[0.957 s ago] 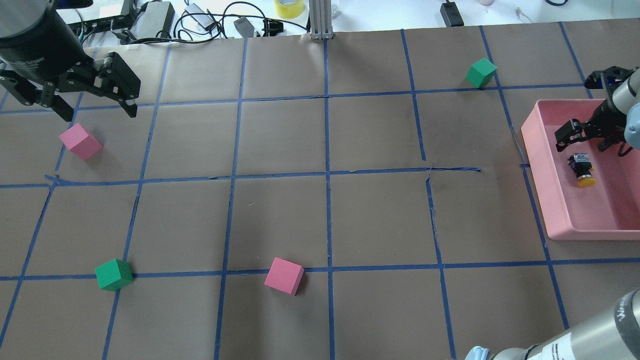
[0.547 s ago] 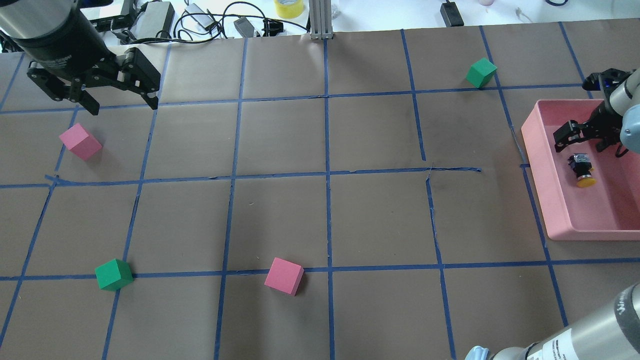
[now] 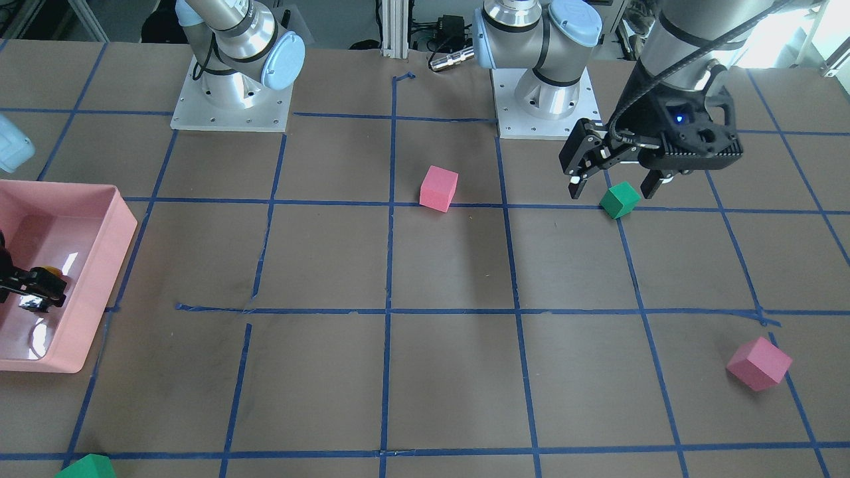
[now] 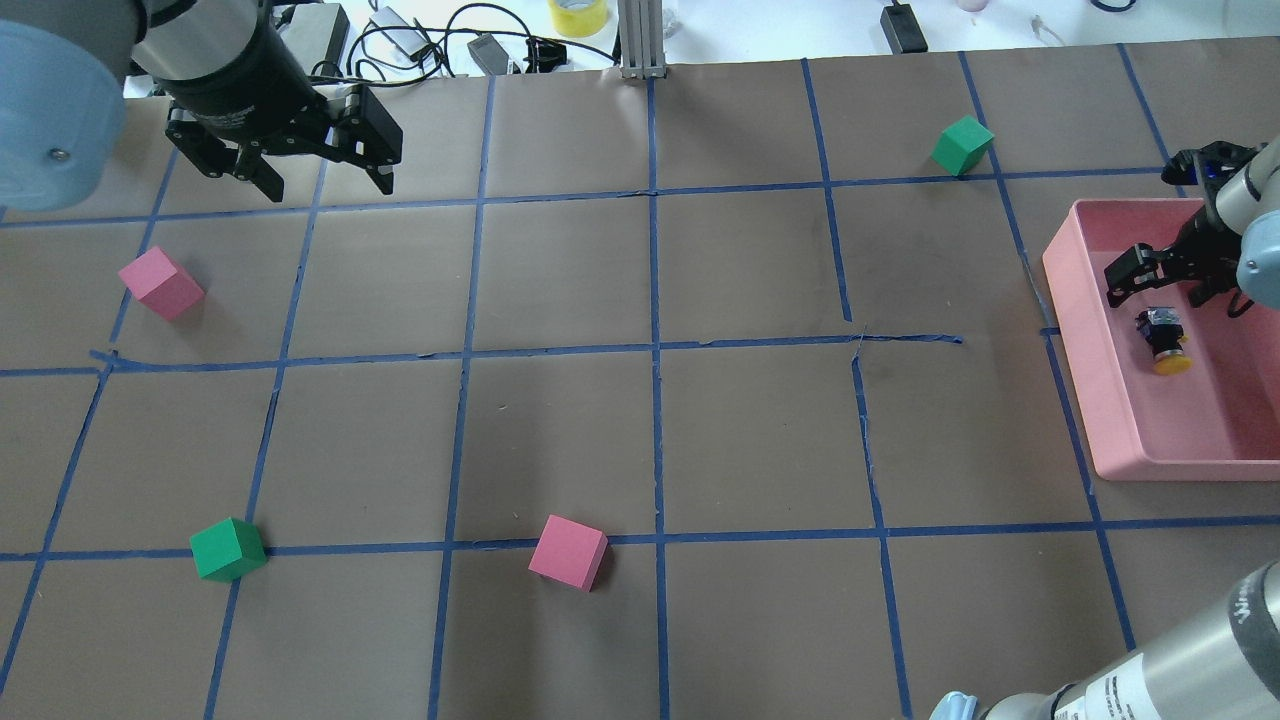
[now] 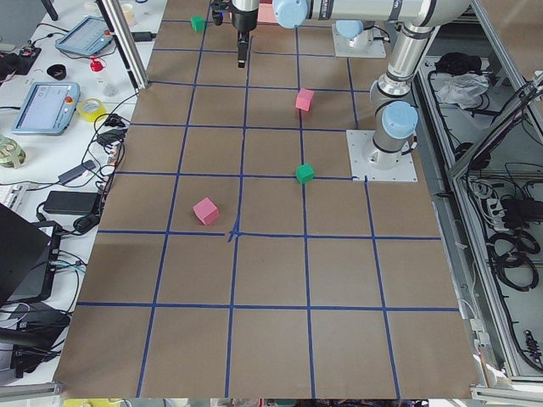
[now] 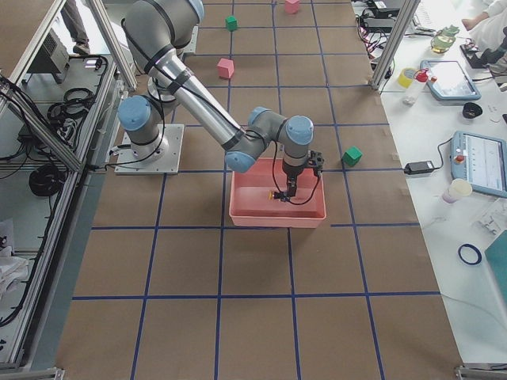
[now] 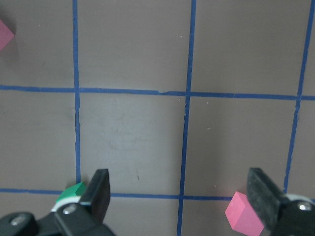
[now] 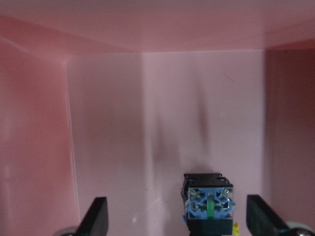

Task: Align button upright
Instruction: 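Lower the right gripper onto the button while the left arm moves back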

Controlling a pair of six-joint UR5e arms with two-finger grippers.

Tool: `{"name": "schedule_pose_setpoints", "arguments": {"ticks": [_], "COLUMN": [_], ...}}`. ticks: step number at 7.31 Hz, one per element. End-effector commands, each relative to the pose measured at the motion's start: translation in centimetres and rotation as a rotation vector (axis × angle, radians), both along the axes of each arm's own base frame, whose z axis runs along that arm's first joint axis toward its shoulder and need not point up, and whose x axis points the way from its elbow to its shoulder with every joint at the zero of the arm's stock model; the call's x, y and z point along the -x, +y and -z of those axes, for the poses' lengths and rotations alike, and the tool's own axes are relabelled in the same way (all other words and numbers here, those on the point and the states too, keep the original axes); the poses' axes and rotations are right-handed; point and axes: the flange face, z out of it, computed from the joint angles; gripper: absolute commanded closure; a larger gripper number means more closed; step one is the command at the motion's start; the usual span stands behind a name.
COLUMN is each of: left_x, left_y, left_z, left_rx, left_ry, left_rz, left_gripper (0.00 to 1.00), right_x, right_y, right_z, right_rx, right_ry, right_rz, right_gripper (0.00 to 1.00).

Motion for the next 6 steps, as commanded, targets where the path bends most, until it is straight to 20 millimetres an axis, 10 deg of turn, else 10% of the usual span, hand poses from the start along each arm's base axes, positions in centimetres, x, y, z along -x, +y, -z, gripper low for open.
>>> {"name": "schedule_pose_setpoints", "arguments": {"ticks": [1, 6], "left_x": [0.41, 0.22], "left_y": [0.24, 0.9], "left_z": [0.49, -0.27], "left_rx": [0.002, 0.014], "left_ry": [0.009, -0.001], "left_rz": [0.002, 0.001], "left_gripper": [0.0, 0.0], "right_x": [0.6, 0.99], "right_y": [0.12, 0.38], "right_z": [0.59, 1.37], "right_rx": [-0.004, -0.024], "right_ry": [-0.008, -0.008], "right_rz": [0.01, 0.015], "right_gripper": [0.0, 0.0]}}
